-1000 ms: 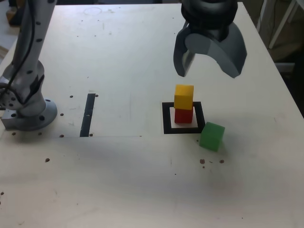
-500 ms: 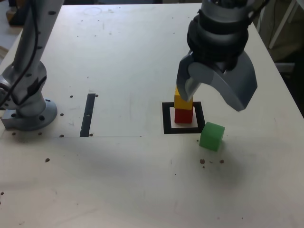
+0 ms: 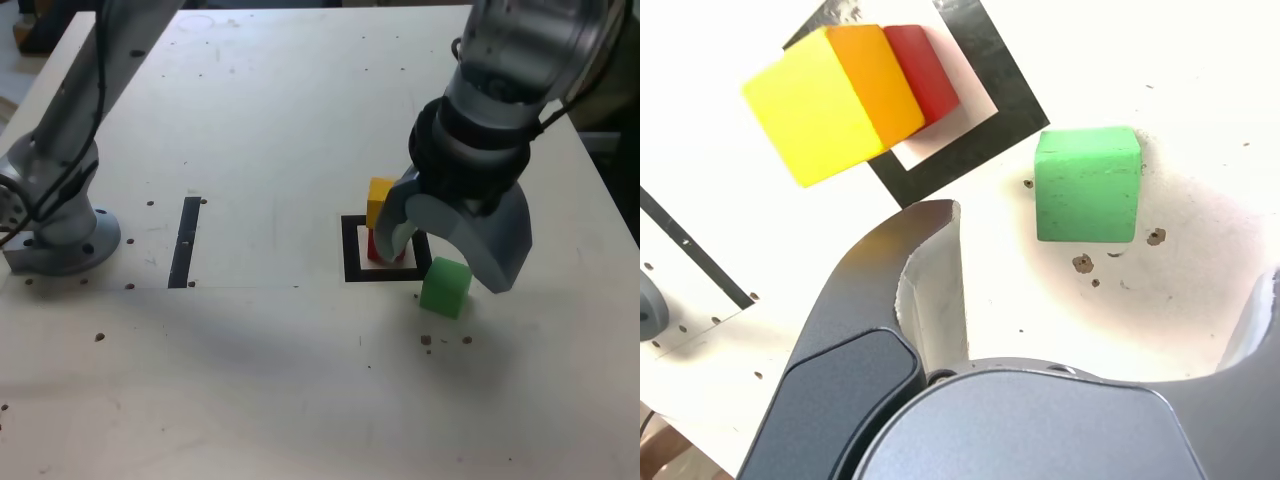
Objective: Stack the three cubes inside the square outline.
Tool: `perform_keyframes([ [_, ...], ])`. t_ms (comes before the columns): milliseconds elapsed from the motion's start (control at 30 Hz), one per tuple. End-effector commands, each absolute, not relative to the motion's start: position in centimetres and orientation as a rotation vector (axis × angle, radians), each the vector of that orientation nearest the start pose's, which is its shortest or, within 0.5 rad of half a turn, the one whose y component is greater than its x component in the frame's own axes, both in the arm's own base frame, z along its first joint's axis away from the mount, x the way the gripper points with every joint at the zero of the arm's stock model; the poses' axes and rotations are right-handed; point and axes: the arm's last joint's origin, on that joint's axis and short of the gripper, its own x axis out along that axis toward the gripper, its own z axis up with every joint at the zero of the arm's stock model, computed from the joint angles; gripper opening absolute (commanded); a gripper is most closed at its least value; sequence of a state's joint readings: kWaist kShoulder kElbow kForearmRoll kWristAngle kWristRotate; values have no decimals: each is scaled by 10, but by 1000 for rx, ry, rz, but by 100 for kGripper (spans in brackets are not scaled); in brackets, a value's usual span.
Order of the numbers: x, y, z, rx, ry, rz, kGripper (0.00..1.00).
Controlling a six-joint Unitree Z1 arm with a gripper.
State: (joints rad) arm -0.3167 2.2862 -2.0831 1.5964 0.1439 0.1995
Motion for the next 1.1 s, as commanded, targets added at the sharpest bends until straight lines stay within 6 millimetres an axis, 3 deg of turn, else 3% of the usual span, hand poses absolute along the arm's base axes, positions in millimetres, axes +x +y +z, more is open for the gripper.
perform_keyframes([
  [0,411,-127,258,549,1769,-303,99],
  [500,423,-122,226,501,1840,-313,97],
  [1067,430,-122,215,478,1848,-324,85],
])
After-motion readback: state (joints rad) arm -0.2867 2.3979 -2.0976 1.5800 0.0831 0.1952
